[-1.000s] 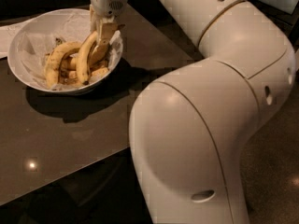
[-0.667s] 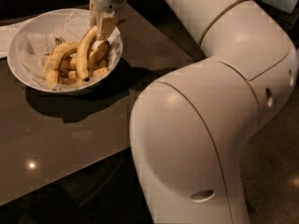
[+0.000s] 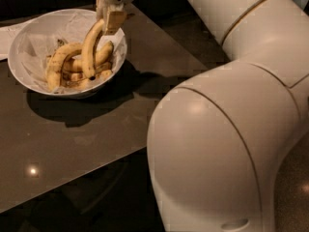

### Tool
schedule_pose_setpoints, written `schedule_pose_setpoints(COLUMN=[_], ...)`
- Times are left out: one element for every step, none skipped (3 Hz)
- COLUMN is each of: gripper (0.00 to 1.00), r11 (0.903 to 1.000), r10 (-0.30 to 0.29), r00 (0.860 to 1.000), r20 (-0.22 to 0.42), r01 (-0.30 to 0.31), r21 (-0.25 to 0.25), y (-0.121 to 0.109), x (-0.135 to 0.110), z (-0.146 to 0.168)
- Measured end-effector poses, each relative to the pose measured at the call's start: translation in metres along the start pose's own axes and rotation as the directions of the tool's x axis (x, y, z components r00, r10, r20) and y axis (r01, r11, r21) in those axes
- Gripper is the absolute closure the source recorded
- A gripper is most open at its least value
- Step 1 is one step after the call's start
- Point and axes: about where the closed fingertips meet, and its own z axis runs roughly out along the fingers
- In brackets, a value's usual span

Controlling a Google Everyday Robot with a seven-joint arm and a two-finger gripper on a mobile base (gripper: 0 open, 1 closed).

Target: Pick banana from white bowl

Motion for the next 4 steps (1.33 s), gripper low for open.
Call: schedule_pose_setpoints(gripper=[1.00,1.00,1.00,1.00], r11=[0.9997,0.9984,0.9911,0.9922], r10=[0.011,0.028,0.063,0.070], r00=[1.000,0.999,0.996,0.996], r20=[-0.003,0.023,0.064,0.062], r01=[-0.011,-0.029,-0.070,-0.076], r21=[0.022,0.049,0.113,0.099], y=[-0.005,-0.004,0.008,0.015], x=[-0.009,-0.022,-0.024,-0.021], z=[-0.016,-0.034,-0.056,-0.043])
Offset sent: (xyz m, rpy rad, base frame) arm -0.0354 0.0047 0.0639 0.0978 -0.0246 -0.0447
